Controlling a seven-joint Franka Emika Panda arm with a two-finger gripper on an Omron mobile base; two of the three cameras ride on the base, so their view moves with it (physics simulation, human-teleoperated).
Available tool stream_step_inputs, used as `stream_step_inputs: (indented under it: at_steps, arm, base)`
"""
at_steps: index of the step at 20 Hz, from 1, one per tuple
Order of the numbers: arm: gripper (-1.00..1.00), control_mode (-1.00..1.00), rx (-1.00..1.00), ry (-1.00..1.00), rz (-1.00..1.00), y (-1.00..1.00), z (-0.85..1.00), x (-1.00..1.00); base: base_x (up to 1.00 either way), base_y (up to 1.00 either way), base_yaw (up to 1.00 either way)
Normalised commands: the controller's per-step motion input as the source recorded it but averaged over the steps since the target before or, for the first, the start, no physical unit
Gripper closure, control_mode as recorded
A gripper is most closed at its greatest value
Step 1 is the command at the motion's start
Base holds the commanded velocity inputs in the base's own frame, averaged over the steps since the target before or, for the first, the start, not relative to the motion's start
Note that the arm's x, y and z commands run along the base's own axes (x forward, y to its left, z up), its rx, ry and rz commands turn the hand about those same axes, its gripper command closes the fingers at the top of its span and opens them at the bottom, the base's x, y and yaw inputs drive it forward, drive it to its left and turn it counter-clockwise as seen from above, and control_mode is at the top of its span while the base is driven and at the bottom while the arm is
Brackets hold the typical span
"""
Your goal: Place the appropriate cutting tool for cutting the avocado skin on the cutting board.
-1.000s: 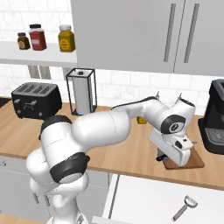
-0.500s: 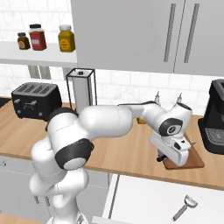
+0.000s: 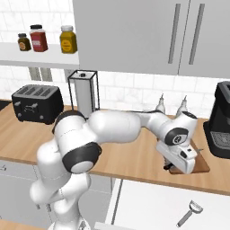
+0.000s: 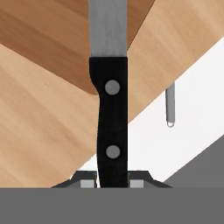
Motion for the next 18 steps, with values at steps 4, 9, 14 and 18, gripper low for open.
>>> stream_step_inputs:
  at_steps: [4,9,14,18]
  arm:
    - [1.00,-1.00,0.00,0.00,0.00,-0.27,-0.01,0.28]
    - [1.00,-1.00,0.00,0.02,0.00,-0.16,-0.07,0.47]
    - [1.00,-1.00,0.00,0.06,0.00,-0.05,-0.16,0.43]
    - [1.00,-1.00,0.00,0.06,0.00,0.00,-0.31,0.15]
  base:
    - [0.00,0.00,0.00]
    - [0.00,0.00,0.00]
    - [0.00,0.00,0.00]
    - [0.00,0.00,0.00]
